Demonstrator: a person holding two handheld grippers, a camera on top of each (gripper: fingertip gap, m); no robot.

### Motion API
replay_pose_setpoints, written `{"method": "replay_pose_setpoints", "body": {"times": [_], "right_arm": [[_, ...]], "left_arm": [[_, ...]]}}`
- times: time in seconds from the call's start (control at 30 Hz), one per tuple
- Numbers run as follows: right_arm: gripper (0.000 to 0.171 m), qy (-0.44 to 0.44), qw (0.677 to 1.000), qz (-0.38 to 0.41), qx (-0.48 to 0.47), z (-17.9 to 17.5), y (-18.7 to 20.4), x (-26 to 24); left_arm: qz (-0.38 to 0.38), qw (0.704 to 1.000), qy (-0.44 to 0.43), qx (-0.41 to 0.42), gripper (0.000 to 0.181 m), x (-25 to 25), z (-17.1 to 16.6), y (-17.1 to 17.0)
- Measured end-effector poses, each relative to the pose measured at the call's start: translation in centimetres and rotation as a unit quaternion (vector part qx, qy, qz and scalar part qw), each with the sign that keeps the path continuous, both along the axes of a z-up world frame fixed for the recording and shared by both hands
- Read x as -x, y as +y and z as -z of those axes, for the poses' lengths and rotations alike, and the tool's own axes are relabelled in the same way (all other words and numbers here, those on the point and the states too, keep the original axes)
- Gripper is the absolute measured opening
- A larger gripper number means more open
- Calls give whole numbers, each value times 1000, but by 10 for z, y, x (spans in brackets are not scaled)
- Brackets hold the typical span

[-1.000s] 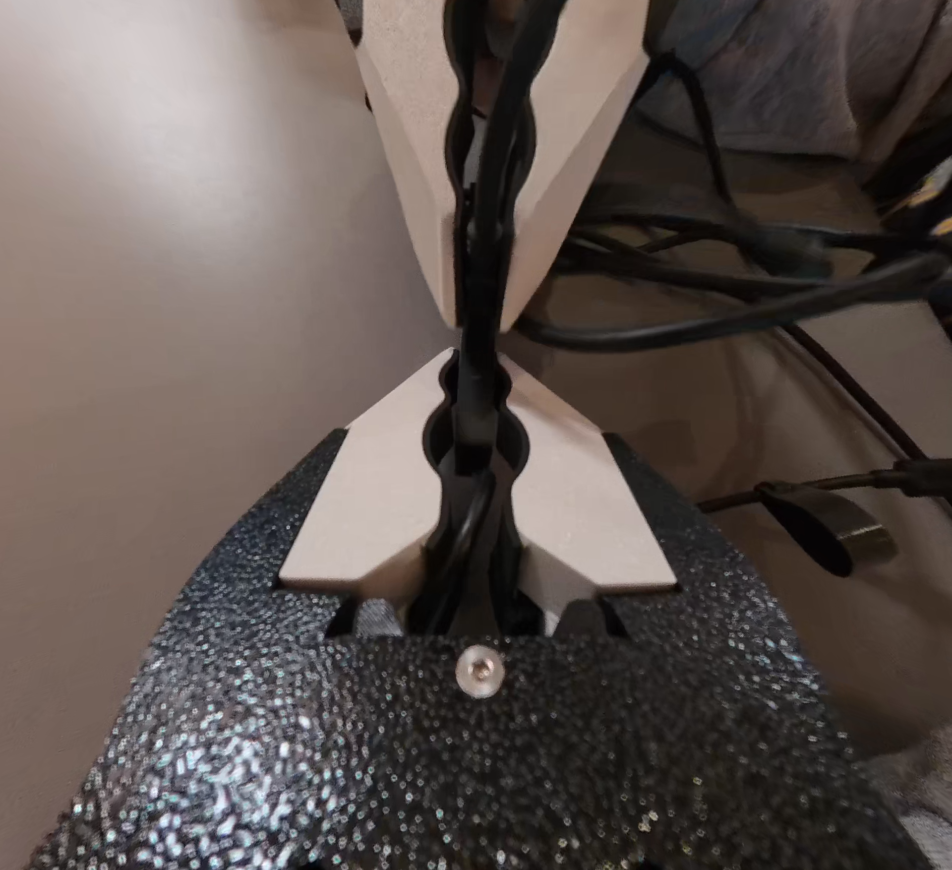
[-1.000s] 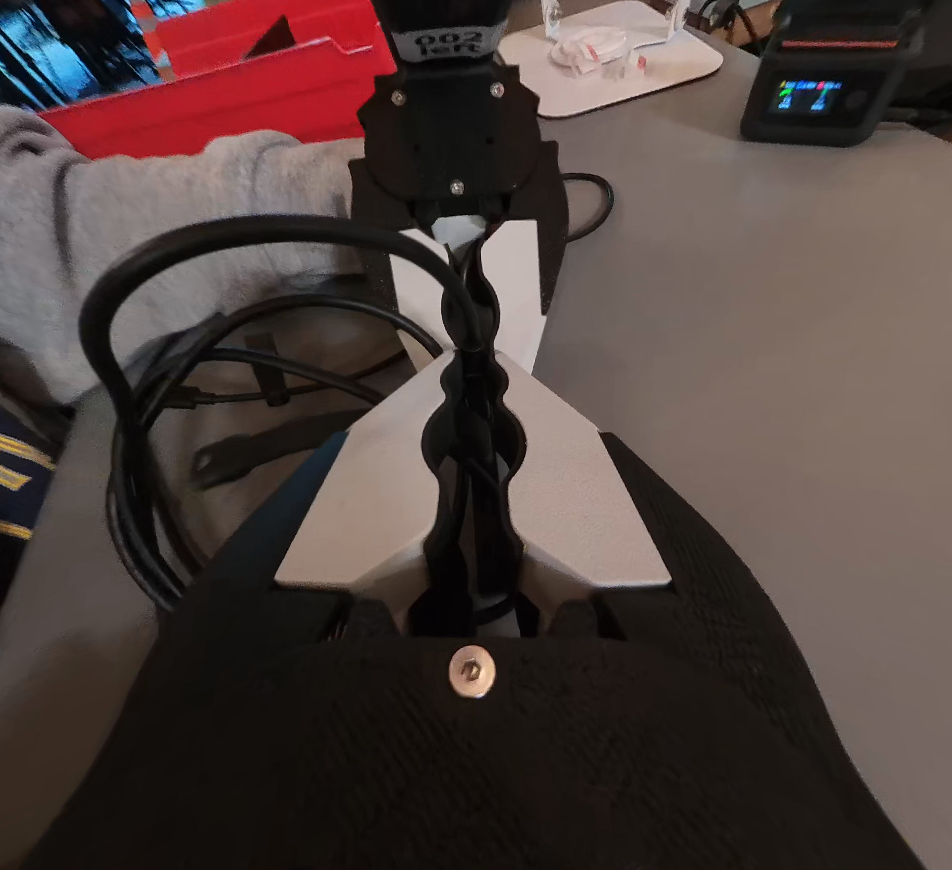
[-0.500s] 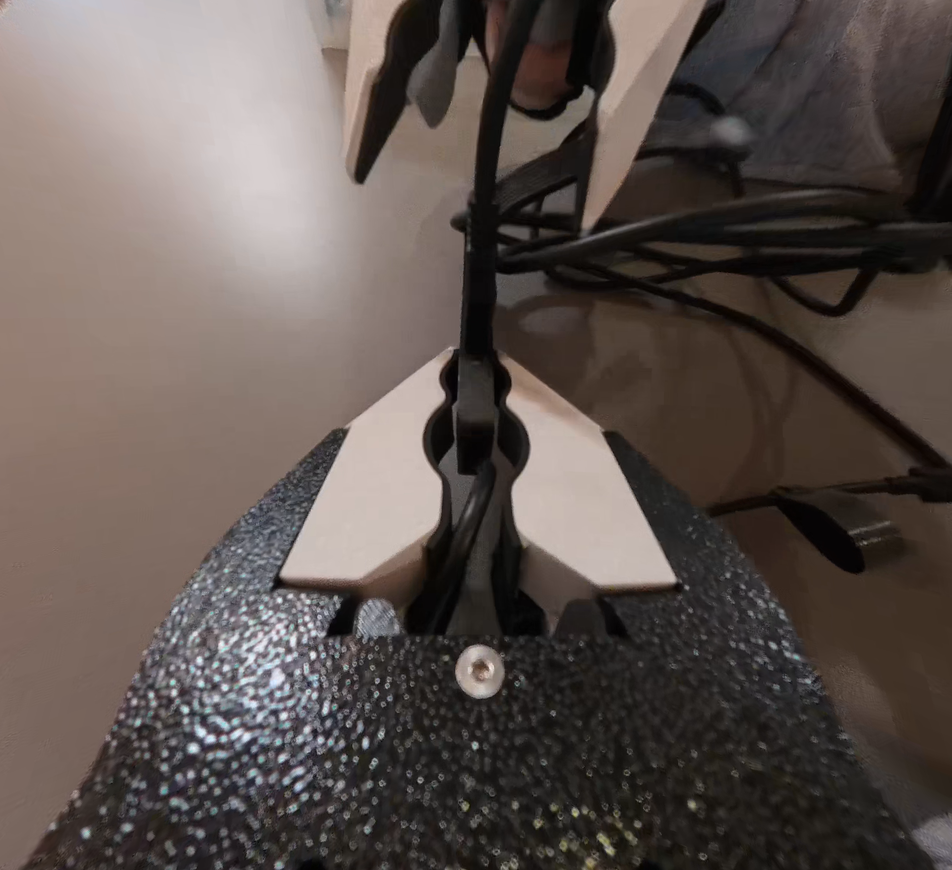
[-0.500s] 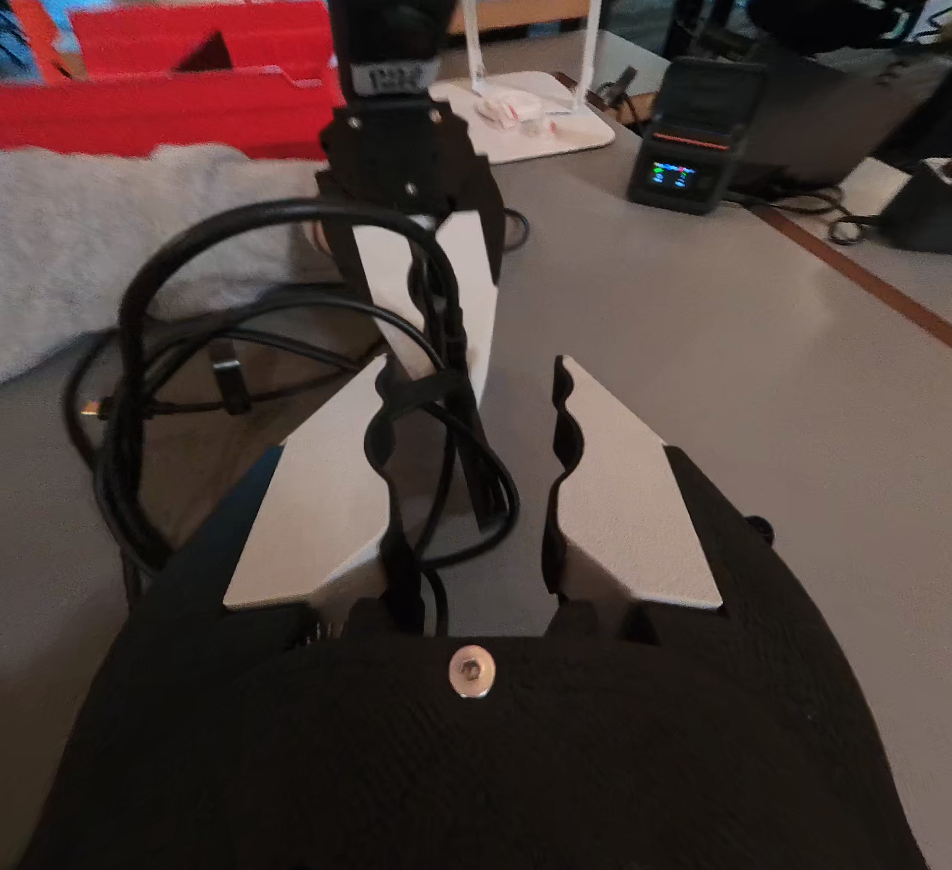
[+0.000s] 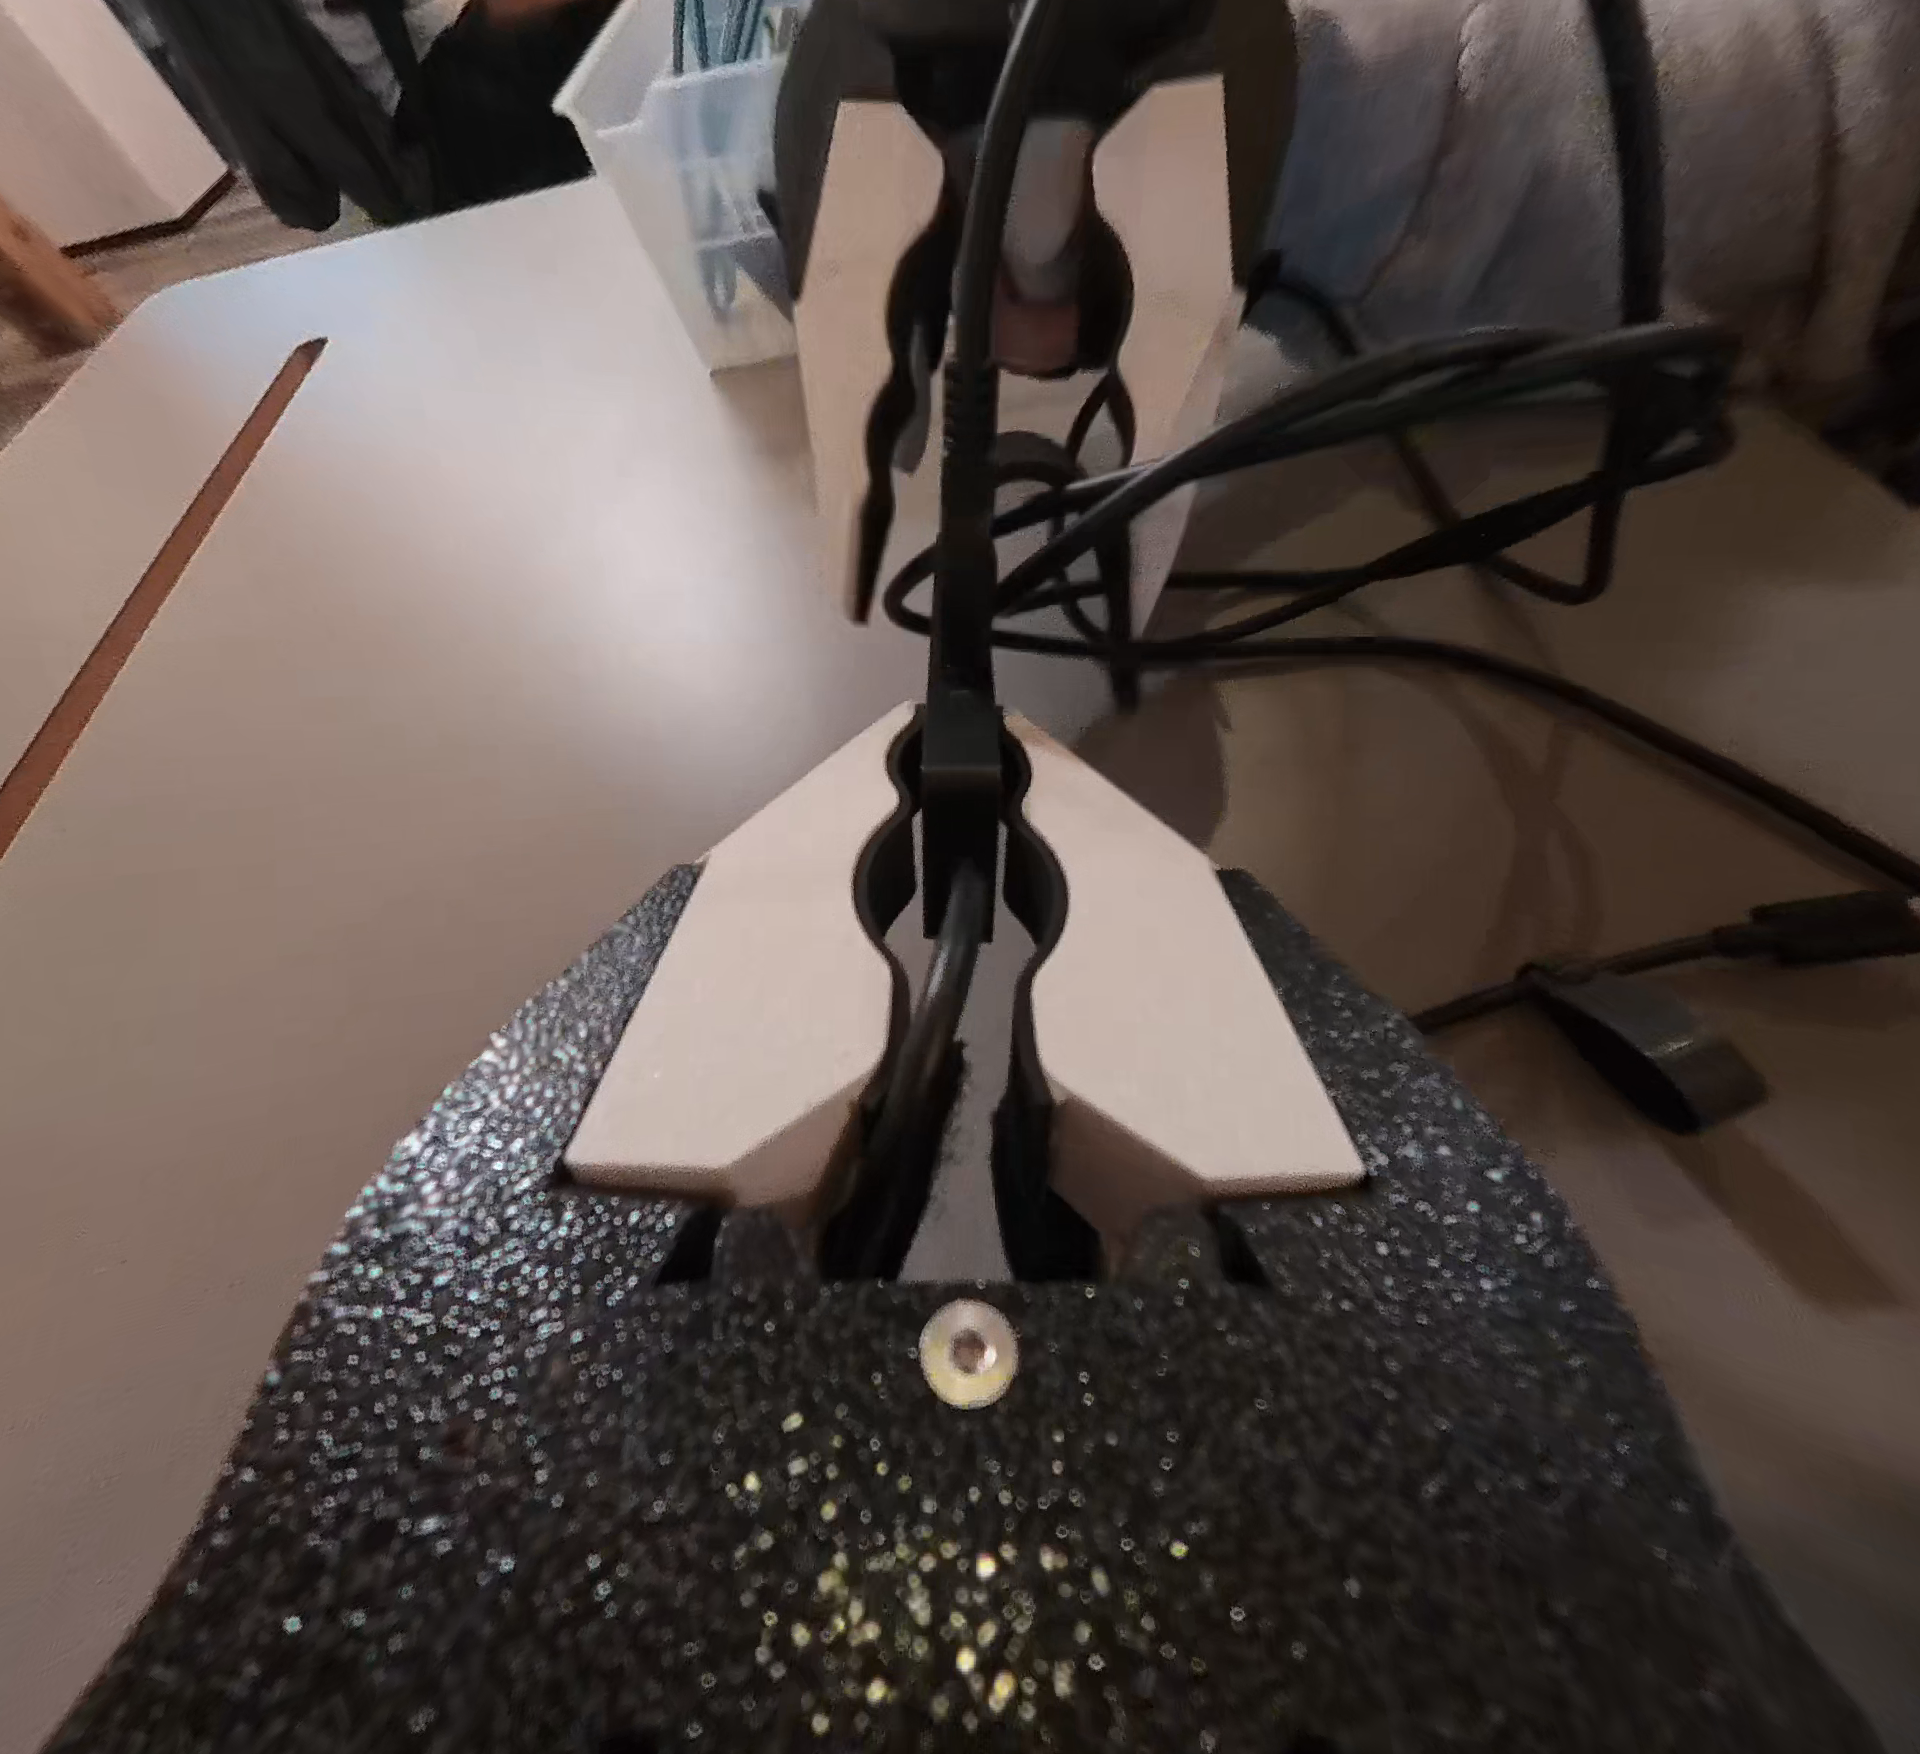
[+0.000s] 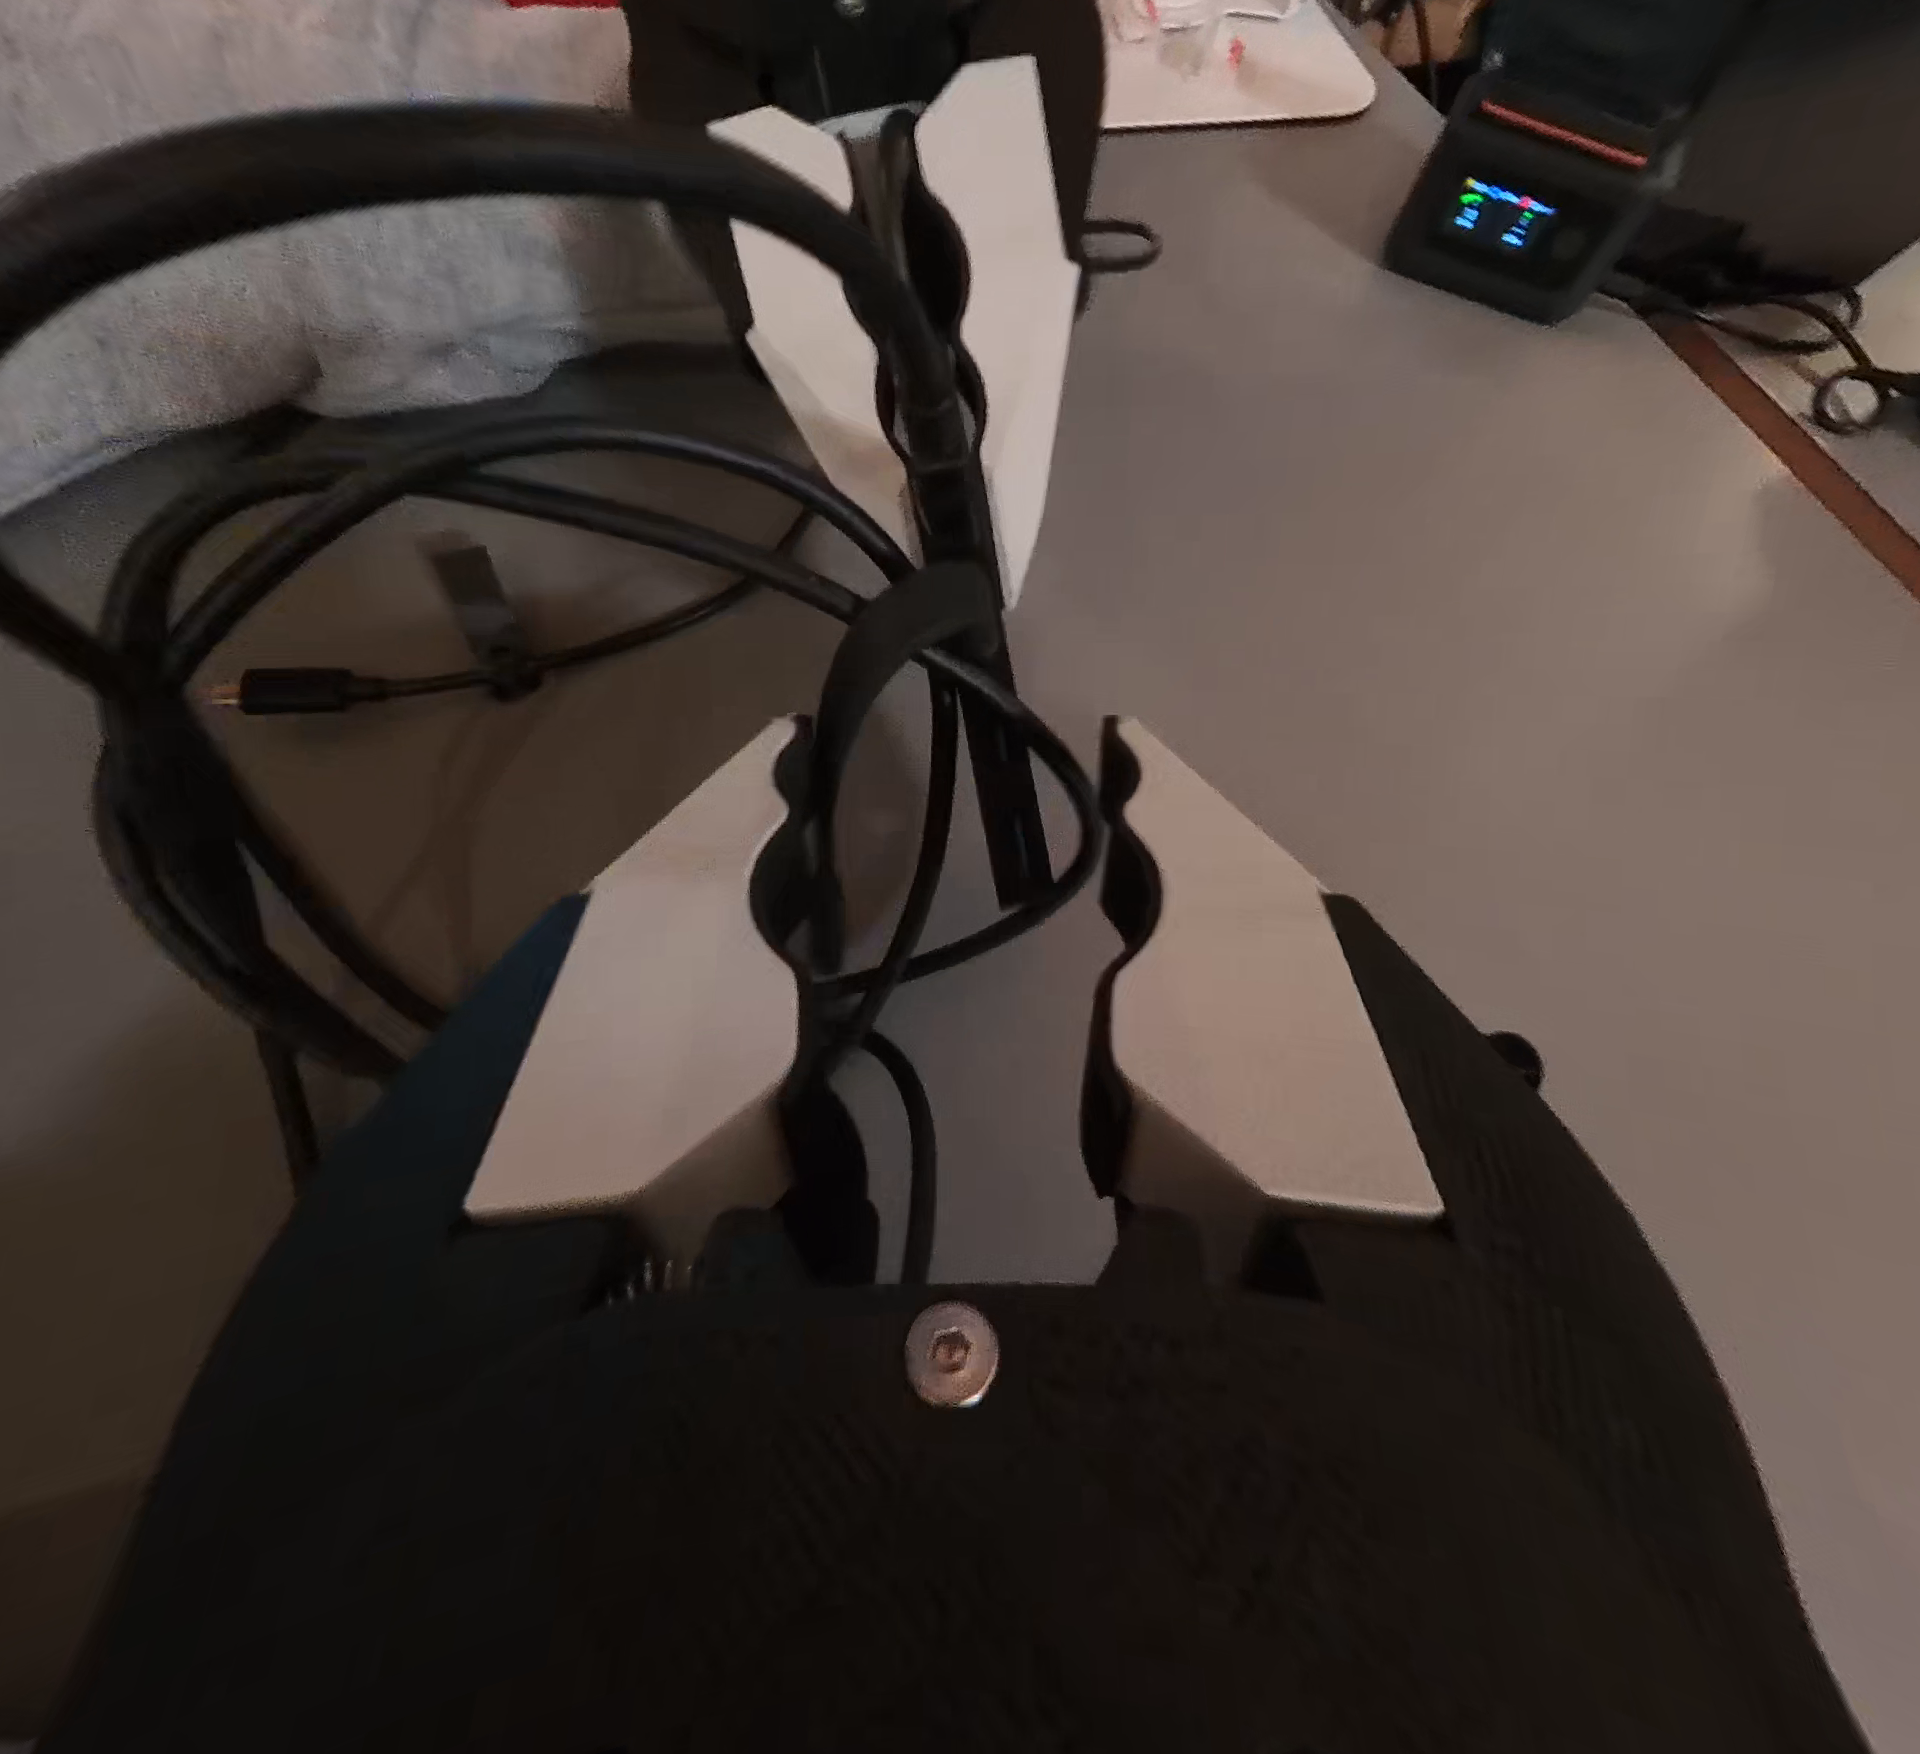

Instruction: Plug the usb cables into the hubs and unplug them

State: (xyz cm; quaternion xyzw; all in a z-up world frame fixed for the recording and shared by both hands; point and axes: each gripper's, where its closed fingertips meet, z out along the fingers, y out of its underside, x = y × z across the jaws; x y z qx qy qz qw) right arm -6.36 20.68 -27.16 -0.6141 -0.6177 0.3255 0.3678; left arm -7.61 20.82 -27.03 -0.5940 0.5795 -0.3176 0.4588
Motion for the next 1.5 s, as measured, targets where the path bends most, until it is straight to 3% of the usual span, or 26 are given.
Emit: {"method": "replay_pose_setpoints", "body": {"times": [0.17, 0.27, 0.37, 0.5, 0.53, 0.6, 0.83, 0.93, 1.07, 1.23, 1.4, 1.5], "right_arm": [[25, -10, 999, 6, -45, 0, 1, 7], [21, -4, 997, 41, -58, -6, 13, 6], [19, 21, 993, 80, -84, -18, 26, 6], [18, 56, 978, 139, -148, -45, 41, 1], [18, 58, 972, 156, -167, -50, 46, -3], [18, 74, 964, 176, -186, -60, 51, -9], [17, 80, 929, 295, -208, -77, 82, -41], [17, 99, 917, 329, -205, -94, 88, -55], [17, 135, 908, 334, -213, -146, 74, -57], [17, 166, 910, 295, -241, -251, 49, -62], [17, 134, 914, 271, -273, -353, 50, -93], [17, 96, 900, 297, -306, -411, 59, -121]], "left_arm": [[11, 998, -54, 29, 9, -2, -19, -5], [-30, 992, -92, 77, 15, -2, -31, 6], [-62, 983, -133, 111, 45, 6, -59, 13], [-207, 974, -72, 58, 98, 30, -77, 35], [-248, 966, -58, 36, 104, 40, -83, 37], [-300, 953, -49, -1, 105, 54, -97, 33], [-307, 935, -172, -46, 94, 64, -161, -40], [-334, 917, -207, -65, 91, 74, -168, -68], [-385, 893, -211, -100, 85, 86, -148, -80], [-437, 858, -234, -134, 73, 98, -115, -64], [-448, 861, -207, -120, 71, 94, -72, -46], [-452, 863, -202, -99, 69, 98, -64, -40]]}}
